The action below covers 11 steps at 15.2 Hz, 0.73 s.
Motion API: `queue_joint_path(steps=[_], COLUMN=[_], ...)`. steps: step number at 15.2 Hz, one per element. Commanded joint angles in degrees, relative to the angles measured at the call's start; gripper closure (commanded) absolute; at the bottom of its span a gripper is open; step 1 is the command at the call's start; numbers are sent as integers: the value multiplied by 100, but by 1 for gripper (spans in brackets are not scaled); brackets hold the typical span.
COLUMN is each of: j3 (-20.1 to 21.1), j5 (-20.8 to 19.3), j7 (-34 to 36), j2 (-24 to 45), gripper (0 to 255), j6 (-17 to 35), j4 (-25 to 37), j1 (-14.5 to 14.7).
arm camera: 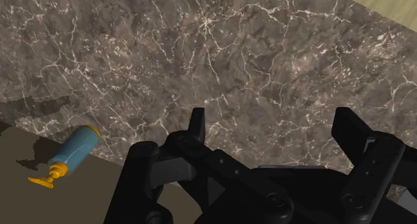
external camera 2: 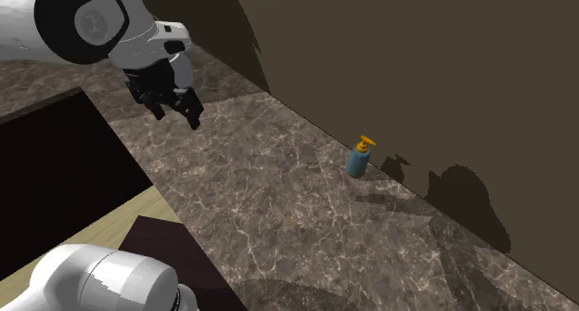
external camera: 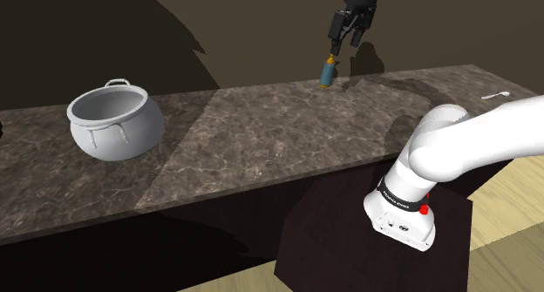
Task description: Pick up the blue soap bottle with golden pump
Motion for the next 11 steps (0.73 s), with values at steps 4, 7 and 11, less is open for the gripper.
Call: queue_joint_path(steps=[4,7,11], j3=[-366,-742,-1256], j5=[-194,-363,-529], j7=[-320,-638,-1069], j2=[91,259,601], gripper=[0,0,0], j6=[458,929,1569], j4=[-213,-360,-449], j1=[-107,-208,-316])
